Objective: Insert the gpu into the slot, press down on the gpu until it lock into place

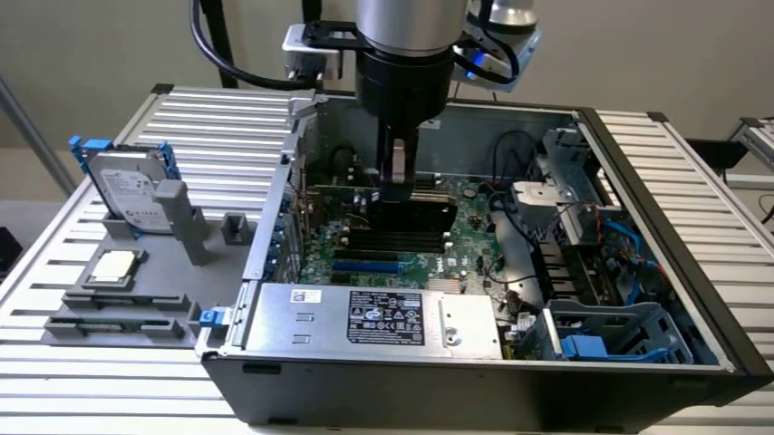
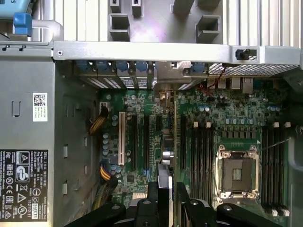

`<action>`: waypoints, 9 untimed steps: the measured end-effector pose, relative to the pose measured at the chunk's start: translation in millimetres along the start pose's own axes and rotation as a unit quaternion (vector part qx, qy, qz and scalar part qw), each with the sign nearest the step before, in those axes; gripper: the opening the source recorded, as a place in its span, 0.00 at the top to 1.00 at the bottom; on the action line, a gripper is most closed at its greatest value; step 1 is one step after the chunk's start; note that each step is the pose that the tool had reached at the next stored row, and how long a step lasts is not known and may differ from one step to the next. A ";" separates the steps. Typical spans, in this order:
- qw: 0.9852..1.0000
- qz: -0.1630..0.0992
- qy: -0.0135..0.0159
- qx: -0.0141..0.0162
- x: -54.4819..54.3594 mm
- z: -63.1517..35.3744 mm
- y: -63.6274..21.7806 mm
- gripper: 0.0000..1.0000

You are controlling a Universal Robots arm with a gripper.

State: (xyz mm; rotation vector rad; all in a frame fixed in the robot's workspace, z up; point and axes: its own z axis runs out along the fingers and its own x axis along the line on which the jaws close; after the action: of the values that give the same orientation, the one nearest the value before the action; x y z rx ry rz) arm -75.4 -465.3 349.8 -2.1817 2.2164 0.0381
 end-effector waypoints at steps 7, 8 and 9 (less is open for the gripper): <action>1.000 0.000 0.000 0.001 0.4 12.7 0.5 0.74; 1.000 0.001 0.000 0.001 0.2 14.7 0.5 0.74; 1.000 0.001 0.000 0.001 0.1 16.6 0.5 0.74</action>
State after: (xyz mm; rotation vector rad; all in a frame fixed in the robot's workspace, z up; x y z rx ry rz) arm -75.9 -464.8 333.3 -2.1784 2.2170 0.0362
